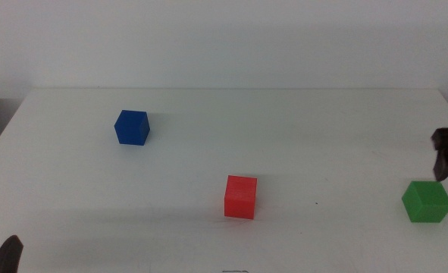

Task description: Stack red cubes first, then green, then blue cubes in a specific spot.

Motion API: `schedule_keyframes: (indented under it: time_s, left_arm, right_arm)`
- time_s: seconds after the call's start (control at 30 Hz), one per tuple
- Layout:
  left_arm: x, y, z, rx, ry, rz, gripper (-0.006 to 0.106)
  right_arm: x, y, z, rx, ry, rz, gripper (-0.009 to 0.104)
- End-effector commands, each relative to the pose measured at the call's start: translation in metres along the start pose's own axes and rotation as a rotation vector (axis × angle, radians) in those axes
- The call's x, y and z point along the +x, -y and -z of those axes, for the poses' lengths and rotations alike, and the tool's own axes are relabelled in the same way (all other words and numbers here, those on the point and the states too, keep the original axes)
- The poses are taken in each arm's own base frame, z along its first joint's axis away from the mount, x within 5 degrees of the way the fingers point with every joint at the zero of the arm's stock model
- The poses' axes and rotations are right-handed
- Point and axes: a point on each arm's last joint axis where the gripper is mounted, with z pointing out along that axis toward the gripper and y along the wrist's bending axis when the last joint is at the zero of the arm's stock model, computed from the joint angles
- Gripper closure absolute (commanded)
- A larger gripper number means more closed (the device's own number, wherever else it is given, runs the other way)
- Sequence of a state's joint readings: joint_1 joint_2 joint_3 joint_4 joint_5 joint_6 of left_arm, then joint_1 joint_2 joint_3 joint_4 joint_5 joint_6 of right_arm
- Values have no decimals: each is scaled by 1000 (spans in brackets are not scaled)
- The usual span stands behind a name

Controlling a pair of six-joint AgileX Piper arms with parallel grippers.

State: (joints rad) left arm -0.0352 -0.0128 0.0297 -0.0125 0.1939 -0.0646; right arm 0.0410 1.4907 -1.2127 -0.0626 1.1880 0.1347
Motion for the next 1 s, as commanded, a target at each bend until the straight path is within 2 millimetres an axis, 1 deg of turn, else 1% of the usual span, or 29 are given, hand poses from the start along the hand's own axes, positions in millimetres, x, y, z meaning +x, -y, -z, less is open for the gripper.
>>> schedule_keyframes:
  time_s: [0.0,0.13,0.23,0.43,0.7,0.83,0.97]
  left_arm:
    - [-9,1,2,11,97,13,12]
    - [-9,1,2,11,97,13,12]
    - [-9,1,2,11,97,13,12]
    - [-9,1,2,11,97,13,12]
    - [-9,1,2,11,97,13,12]
    - [-9,1,2,11,97,13,12]
    - [-9,1,2,11,97,13,12]
  right_arm:
    - [-9,1,0,3,40,19,28]
    - [-18,-1,-22,9,-13,39,28]
    - [-22,-2,-34,12,-42,42,28]
    - [-33,-1,-47,3,-49,41,28]
    - [-42,15,-70,-37,-103,-22,28]
    - [-45,15,-79,-38,-96,-24,28]
    - [-48,14,-83,-38,-80,-21,28]
